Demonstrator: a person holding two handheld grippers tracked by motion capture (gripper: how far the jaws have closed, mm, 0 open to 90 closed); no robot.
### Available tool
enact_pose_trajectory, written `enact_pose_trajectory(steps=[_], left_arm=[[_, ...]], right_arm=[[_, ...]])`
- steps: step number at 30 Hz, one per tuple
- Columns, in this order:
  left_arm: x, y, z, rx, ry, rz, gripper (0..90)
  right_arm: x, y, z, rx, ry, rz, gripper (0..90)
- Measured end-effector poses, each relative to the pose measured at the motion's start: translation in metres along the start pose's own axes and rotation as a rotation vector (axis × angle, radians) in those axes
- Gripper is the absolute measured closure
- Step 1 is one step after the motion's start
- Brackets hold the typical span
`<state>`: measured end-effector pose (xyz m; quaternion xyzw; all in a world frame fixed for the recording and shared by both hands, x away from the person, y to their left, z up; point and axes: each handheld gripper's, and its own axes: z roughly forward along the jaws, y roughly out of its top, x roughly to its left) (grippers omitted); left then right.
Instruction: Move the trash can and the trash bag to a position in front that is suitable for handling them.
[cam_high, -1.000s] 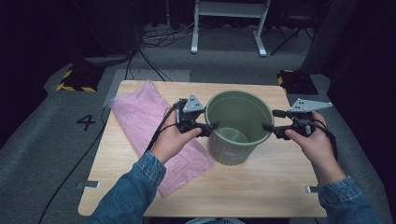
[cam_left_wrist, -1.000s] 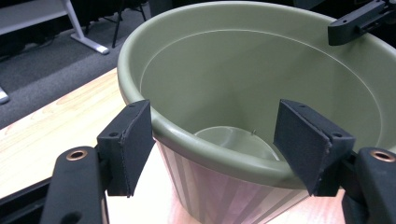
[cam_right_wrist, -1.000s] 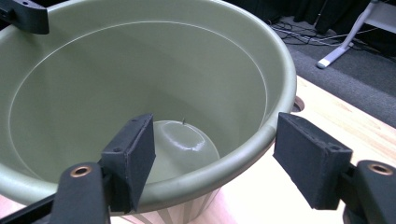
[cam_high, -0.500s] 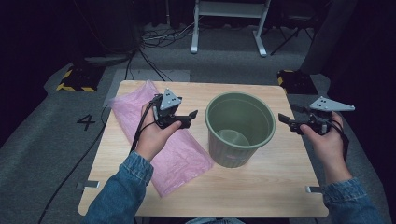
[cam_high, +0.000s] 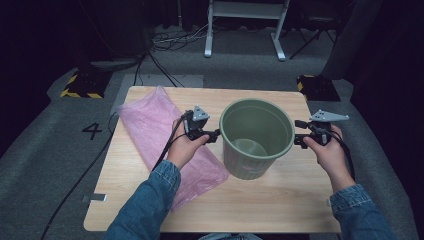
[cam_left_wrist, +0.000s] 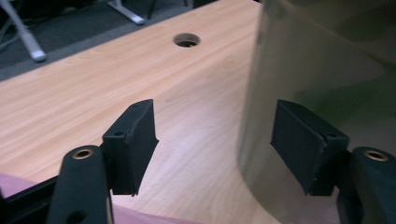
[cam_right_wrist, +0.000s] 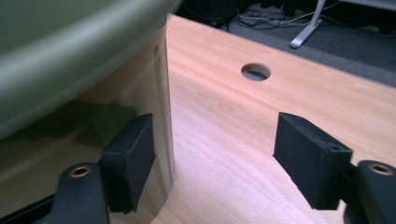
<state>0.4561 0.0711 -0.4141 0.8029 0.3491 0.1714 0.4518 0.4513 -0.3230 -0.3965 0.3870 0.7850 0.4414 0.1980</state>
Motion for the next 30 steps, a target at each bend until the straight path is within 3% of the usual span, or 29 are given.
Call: enact_pose_trajectory(steps=[2, 4, 8, 15, 20, 25, 30], left_arm=[[-0.002, -0.002, 0.000, 0.016, -0.009, -0.001, 39.0], [-0.003, -0.005, -0.002, 0.022, -0.043, -0.022, 40.2], [-0.012, -0.009, -0.007, 0.037, -0.069, 0.000, 42.1], [-0.045, -0.010, -0.015, 0.072, -0.039, 0.093, 47.1], [-0.067, -0.015, -0.024, 0.082, -0.053, 0.113, 46.4], [-0.079, -0.022, -0.034, 0.091, -0.081, 0.109, 43.2], [-0.095, -0.029, -0.045, 0.098, -0.050, 0.139, 44.1]], right_arm=[[0.002, -0.005, 0.002, 0.008, 0.000, -0.018, 35.3], [0.004, -0.011, 0.001, 0.013, 0.003, -0.013, 36.7], [0.008, -0.019, -0.006, 0.011, 0.012, -0.026, 39.3], [0.020, -0.029, -0.027, 0.042, -0.032, -0.089, 43.4], [0.025, -0.043, -0.045, 0.036, -0.018, -0.069, 43.5], [0.032, -0.058, -0.061, 0.031, 0.014, -0.048, 43.0], [0.045, -0.067, -0.071, 0.029, 0.015, -0.069, 43.2]])
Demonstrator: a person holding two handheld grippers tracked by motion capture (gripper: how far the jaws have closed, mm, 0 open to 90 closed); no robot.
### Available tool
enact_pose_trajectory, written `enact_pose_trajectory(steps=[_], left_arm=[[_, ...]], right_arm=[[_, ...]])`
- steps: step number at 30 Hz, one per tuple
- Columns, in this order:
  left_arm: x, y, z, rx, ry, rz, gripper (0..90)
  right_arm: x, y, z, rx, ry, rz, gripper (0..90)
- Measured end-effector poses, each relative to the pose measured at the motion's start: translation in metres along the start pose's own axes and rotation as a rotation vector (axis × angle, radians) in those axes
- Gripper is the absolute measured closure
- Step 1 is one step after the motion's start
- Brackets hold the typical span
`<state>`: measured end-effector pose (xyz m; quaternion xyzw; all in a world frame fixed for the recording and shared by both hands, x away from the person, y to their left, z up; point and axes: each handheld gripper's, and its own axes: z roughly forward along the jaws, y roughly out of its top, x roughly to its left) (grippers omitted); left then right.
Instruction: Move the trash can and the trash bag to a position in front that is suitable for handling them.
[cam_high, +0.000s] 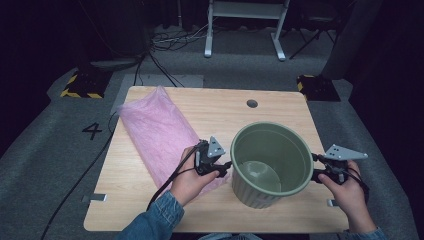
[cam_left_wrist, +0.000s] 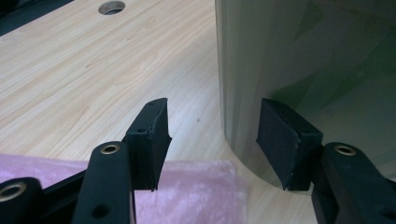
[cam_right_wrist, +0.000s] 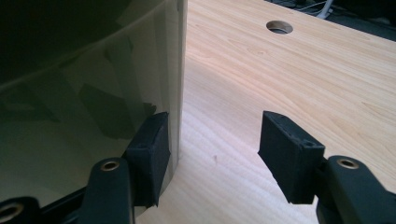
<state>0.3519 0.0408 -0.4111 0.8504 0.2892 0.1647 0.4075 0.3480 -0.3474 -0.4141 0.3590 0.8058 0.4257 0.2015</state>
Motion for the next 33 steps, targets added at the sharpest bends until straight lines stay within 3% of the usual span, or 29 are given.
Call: enact_pose_trajectory(steps=[5, 10, 12, 18, 21, 28, 33], left_arm=[[-0.013, -0.012, -0.008, 0.009, -0.012, 0.018, 43.9], [-0.011, -0.027, -0.013, -0.023, -0.020, -0.010, 27.3], [-0.007, -0.032, -0.015, -0.024, 0.008, -0.012, 24.4], [0.010, -0.048, -0.024, -0.057, 0.081, -0.050, 19.9], [0.021, -0.058, -0.031, -0.042, 0.158, -0.090, 23.8], [0.053, -0.083, -0.048, 0.014, 0.246, -0.205, 24.1], [0.077, -0.100, -0.060, 0.037, 0.302, -0.275, 25.3]], right_arm=[[0.012, -0.010, -0.008, -0.011, 0.016, 0.011, 43.5], [0.014, -0.027, -0.008, -0.005, 0.047, 0.011, 34.1], [0.012, -0.037, -0.002, 0.031, 0.051, 0.009, 34.1], [0.006, -0.060, 0.020, 0.131, -0.001, -0.002, 31.2], [0.001, -0.068, 0.025, 0.145, -0.030, 0.006, 29.9], [-0.008, -0.081, 0.034, 0.158, -0.038, 0.029, 28.0], [-0.010, -0.083, 0.036, 0.134, -0.035, 0.055, 26.4]])
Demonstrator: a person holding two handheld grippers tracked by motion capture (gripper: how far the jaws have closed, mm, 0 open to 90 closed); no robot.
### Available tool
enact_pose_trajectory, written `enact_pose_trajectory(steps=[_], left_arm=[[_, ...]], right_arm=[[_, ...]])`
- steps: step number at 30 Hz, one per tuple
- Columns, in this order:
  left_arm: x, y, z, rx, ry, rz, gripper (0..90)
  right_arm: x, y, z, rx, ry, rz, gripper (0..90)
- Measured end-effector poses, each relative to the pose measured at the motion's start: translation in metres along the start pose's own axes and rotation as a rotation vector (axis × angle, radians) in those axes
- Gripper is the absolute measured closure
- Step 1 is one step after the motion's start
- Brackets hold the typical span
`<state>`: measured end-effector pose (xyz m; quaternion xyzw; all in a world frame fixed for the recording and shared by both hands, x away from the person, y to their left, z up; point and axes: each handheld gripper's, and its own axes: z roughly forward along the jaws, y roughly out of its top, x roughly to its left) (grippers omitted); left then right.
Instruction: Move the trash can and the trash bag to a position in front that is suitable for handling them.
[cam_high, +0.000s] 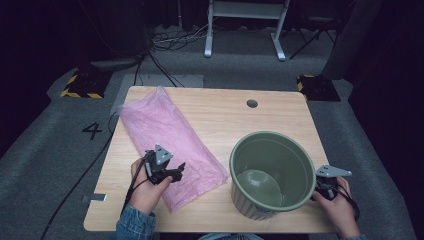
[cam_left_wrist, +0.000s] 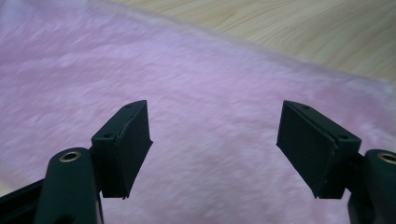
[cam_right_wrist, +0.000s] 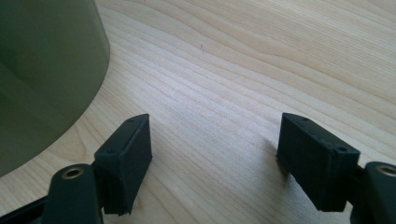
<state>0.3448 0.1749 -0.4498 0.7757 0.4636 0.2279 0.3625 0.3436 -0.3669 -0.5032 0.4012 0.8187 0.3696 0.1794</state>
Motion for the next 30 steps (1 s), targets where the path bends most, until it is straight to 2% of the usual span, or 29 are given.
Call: enact_pose_trajectory(steps=[2, 5, 7, 11, 14, 19, 23, 25, 30], left_arm=[[0.012, -0.004, -0.001, 0.003, 0.025, -0.039, 25.0], [0.027, -0.010, -0.002, 0.015, 0.081, -0.075, 24.0], [0.037, -0.015, -0.003, 0.018, 0.096, -0.107, 23.6], [0.052, -0.024, -0.003, 0.021, 0.135, -0.158, 22.3], [0.059, -0.031, 0.001, 0.055, 0.171, -0.187, 21.9], [0.067, -0.041, 0.011, 0.103, 0.164, -0.255, 21.9], [0.066, -0.046, 0.015, 0.120, 0.092, -0.301, 22.0], [0.065, -0.047, 0.016, 0.117, 0.087, -0.295, 21.9], [0.060, -0.045, 0.022, 0.124, 0.108, -0.246, 20.6]], right_arm=[[0.000, 0.000, 0.000, 0.000, -0.001, -0.001, 26.3], [0.001, 0.000, 0.000, 0.000, -0.003, -0.001, 26.2], [0.001, 0.000, 0.000, 0.000, -0.003, -0.001, 26.2], [0.001, 0.000, 0.000, 0.001, -0.005, -0.001, 26.1], [0.001, 0.000, 0.000, 0.000, -0.003, 0.001, 26.0], [0.000, 0.000, 0.000, 0.001, -0.002, 0.000, 25.8], [0.000, 0.001, 0.001, 0.003, 0.002, -0.004, 24.5], [0.000, 0.002, 0.002, 0.005, -0.004, -0.005, 23.8], [0.001, 0.002, 0.003, 0.004, -0.001, -0.004, 23.5]])
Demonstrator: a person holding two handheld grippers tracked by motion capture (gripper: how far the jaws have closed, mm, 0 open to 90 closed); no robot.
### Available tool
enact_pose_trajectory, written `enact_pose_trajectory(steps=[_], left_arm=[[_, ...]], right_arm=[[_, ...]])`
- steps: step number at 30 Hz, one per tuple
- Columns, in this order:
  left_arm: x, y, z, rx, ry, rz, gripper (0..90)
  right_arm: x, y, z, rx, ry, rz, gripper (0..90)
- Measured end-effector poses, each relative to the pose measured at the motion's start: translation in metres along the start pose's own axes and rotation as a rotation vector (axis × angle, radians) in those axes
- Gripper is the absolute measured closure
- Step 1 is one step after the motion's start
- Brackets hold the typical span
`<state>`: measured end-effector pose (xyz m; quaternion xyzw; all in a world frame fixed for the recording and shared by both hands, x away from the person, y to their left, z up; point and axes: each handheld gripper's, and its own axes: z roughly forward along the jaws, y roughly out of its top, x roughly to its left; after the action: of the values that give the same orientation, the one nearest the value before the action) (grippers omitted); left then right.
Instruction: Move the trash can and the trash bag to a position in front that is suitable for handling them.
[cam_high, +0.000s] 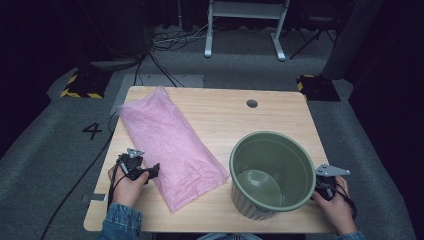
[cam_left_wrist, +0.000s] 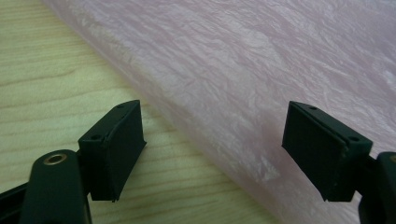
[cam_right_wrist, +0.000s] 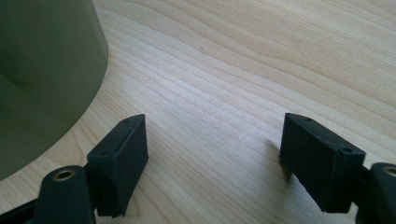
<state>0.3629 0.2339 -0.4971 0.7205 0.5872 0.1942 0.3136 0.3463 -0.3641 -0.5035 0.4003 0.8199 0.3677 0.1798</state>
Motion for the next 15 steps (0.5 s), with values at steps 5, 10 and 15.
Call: enact_pose_trajectory(steps=[5, 10, 15], left_arm=[[-0.005, 0.009, 0.014, 0.000, 0.036, 0.061, 17.4], [-0.006, 0.013, 0.019, -0.012, 0.036, 0.066, 16.2], [-0.009, 0.011, 0.020, -0.084, 0.009, 0.089, 45.4]], right_arm=[[0.000, 0.000, 0.000, 0.000, 0.000, 0.000, 23.5], [0.000, 0.000, 0.000, 0.000, 0.000, -0.001, 23.5], [0.000, 0.000, 0.000, 0.000, 0.000, -0.001, 23.5]])
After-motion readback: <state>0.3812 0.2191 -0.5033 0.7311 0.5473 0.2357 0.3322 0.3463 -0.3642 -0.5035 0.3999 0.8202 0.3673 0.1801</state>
